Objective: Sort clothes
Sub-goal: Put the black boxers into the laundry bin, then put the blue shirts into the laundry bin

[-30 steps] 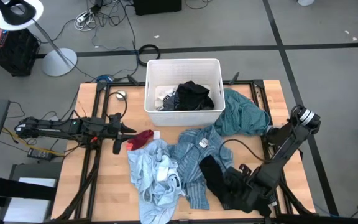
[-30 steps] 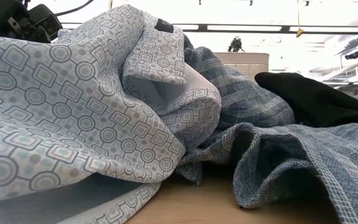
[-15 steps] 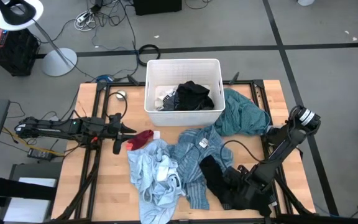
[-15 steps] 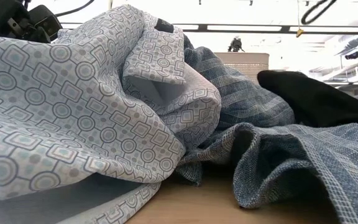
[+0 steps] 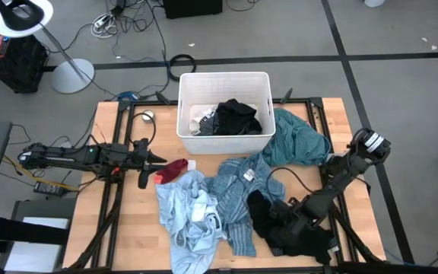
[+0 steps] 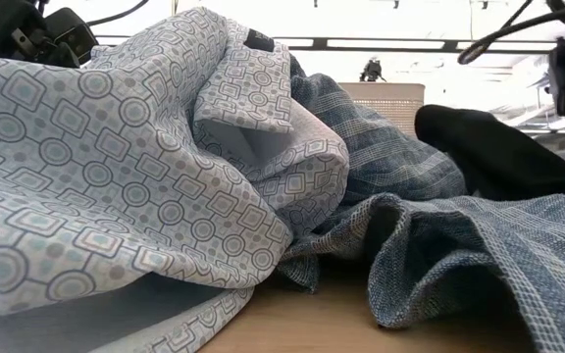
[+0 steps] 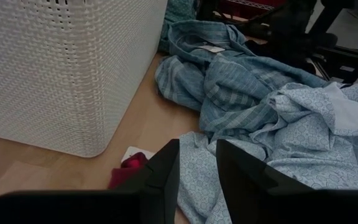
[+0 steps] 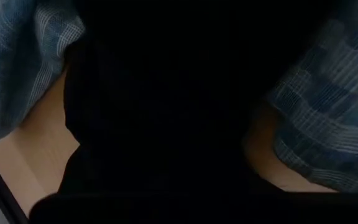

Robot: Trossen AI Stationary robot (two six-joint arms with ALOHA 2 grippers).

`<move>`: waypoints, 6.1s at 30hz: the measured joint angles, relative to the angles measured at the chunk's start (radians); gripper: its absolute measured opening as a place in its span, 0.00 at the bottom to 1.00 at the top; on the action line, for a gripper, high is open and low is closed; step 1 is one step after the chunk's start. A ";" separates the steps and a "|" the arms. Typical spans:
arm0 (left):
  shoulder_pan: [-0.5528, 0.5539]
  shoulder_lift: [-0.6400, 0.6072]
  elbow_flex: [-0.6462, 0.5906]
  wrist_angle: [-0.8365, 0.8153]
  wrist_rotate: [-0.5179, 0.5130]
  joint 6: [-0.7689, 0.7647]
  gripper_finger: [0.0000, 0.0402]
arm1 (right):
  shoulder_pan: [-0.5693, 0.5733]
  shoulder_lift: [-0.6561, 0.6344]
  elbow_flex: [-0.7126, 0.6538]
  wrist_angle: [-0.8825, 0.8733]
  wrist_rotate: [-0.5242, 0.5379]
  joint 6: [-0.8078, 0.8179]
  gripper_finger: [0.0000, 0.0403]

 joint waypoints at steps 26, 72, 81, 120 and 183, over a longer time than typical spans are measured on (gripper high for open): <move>0.000 0.000 0.000 0.002 -0.001 0.011 0.28 | -0.324 -0.018 0.972 -0.917 0.343 -0.580 0.01; 0.000 0.000 0.000 0.022 -0.001 0.050 0.28 | -1.038 -0.014 0.902 -0.483 0.246 -1.119 0.01; 0.000 0.000 0.000 0.019 -0.001 0.050 0.28 | -1.118 -0.014 0.572 -0.206 0.092 -1.017 0.01; 0.000 0.000 0.000 0.009 -0.001 0.050 0.28 | -1.167 -0.018 0.725 -0.274 -0.030 -1.085 0.48; 0.000 0.008 0.000 0.174 0.004 0.004 0.28 | -0.345 -0.126 0.196 0.041 0.165 -0.976 0.46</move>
